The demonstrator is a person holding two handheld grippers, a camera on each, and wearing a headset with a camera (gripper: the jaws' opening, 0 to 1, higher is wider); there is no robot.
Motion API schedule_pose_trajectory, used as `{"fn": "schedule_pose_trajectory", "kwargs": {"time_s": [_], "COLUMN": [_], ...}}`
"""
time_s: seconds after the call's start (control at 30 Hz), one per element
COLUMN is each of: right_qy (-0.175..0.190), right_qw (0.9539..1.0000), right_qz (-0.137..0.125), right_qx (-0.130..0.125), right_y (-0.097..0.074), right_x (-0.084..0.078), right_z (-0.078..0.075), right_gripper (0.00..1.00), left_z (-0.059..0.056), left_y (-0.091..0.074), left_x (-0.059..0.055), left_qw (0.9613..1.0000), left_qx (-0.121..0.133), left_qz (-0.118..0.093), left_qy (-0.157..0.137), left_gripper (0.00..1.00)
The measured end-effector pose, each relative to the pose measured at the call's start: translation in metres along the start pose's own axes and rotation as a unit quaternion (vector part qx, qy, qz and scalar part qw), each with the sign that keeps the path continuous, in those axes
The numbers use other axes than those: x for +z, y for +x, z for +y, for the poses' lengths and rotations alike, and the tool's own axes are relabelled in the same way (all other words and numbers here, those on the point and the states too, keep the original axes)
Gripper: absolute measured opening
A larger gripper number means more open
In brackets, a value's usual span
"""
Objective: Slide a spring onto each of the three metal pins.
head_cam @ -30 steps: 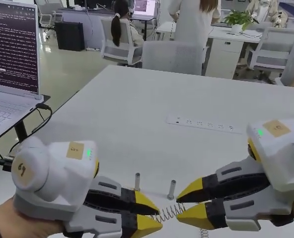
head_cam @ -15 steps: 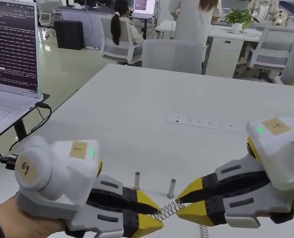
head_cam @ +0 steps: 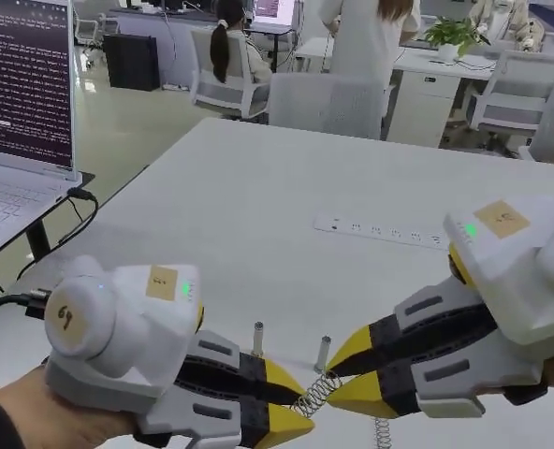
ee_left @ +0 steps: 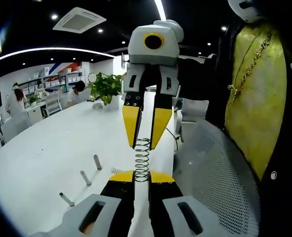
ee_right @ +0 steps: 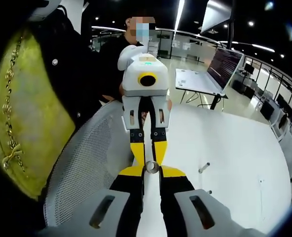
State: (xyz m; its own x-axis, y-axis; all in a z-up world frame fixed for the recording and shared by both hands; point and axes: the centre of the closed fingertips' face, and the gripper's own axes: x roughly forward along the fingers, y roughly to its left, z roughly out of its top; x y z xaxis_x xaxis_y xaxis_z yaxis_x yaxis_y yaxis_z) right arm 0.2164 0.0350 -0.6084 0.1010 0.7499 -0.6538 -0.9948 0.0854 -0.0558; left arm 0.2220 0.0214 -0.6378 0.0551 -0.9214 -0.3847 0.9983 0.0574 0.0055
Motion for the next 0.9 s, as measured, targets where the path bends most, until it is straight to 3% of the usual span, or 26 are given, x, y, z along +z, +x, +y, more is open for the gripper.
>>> {"fn": "schedule_pose_trajectory", "kwargs": {"time_s": [0.17, 0.47, 0.9], "right_qy": [-0.014, -0.023, -0.033], "right_qw": [0.9993, 0.9969, 0.9947], "right_qz": [0.032, 0.067, 0.082], "right_qx": [0.012, 0.035, 0.052], "right_y": [0.001, 0.002, 0.008], "right_x": [-0.007, -0.014, -0.014], "right_z": [0.002, 0.001, 0.001], "right_gripper": [0.09, 0.11, 0.10], "left_z": [-0.002, -0.001, 0.000], "left_y": [0.002, 0.004, 0.005], "left_x": [0.002, 0.008, 0.011], "left_qw": [1.0000, 0.9998, 0.9996], "left_qx": [-0.004, -0.004, -0.003], "left_qz": [-0.008, -0.018, -0.028], "left_qy": [-0.001, 0.000, -0.002], "left_gripper": [0.01, 0.01, 0.01]}}
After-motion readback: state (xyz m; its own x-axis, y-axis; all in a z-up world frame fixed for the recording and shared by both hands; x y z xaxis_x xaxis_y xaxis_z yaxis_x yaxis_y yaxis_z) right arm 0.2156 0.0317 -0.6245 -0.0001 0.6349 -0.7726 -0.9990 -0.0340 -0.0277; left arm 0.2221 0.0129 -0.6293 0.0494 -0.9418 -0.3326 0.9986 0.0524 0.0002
